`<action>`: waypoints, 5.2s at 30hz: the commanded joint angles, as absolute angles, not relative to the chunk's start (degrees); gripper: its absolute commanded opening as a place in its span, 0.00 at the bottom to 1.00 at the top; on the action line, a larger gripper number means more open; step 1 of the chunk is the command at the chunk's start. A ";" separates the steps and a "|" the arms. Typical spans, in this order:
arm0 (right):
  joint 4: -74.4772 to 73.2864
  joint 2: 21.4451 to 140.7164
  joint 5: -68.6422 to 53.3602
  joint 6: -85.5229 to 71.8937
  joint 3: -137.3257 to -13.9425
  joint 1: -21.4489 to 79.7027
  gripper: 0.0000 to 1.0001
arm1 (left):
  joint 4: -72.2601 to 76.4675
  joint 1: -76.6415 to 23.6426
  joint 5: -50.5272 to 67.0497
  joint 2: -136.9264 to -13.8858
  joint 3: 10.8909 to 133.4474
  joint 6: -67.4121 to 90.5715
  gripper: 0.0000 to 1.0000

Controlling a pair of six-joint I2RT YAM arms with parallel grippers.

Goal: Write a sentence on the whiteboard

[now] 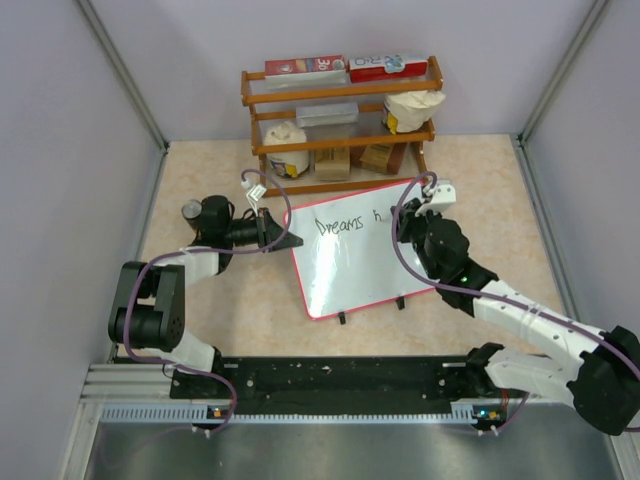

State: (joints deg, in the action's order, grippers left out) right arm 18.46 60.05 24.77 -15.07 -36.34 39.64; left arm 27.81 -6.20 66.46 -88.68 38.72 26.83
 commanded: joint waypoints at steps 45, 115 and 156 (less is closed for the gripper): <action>18.63 59.41 24.96 -18.54 -37.97 34.37 0.00 | 27.16 -8.00 63.19 -90.61 38.50 14.50 0.00; 17.05 54.93 19.95 -19.42 -39.20 31.73 0.00 | 26.54 -8.09 63.11 -90.62 38.58 14.06 0.00; 18.63 59.94 19.69 -21.53 -39.29 29.44 0.00 | 26.28 -8.17 63.02 -90.97 38.93 13.80 0.00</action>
State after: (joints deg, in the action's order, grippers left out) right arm 16.27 59.35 19.88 -21.32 -37.26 30.20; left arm 26.68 -6.48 66.41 -89.30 39.51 26.04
